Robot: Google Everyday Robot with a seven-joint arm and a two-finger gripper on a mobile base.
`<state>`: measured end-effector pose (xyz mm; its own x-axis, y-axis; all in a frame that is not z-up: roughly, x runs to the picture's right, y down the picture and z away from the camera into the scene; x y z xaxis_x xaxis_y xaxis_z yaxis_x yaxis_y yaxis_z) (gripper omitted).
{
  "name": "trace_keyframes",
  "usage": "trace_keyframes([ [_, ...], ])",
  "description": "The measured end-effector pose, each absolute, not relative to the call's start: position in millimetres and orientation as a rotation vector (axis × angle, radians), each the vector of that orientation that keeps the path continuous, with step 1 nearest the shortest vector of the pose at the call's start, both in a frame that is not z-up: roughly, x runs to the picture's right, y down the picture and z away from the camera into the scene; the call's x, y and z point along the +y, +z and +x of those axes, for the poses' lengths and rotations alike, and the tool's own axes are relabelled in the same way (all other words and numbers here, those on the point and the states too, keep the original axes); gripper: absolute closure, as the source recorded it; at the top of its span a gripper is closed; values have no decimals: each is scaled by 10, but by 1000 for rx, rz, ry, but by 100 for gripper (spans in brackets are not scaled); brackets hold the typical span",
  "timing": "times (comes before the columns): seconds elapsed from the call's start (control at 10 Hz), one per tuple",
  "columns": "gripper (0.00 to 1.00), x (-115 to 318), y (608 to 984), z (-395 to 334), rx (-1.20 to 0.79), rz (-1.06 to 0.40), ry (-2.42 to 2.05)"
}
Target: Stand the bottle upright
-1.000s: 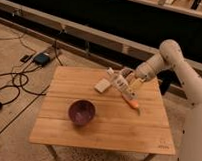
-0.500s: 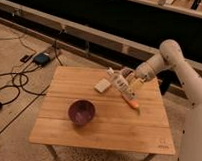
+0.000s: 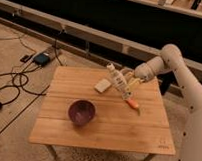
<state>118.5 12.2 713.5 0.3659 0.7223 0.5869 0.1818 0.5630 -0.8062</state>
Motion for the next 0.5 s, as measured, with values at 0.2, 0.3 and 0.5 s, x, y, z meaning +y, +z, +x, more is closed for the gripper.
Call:
trace_keyframes([
  [0.2,100,226,7226,1208,-1277,-898,396],
  [0.3,100,315,7284,1244,-1311,-879,371],
  [0.5,100,447,7410,1353,-1358,-837,341],
])
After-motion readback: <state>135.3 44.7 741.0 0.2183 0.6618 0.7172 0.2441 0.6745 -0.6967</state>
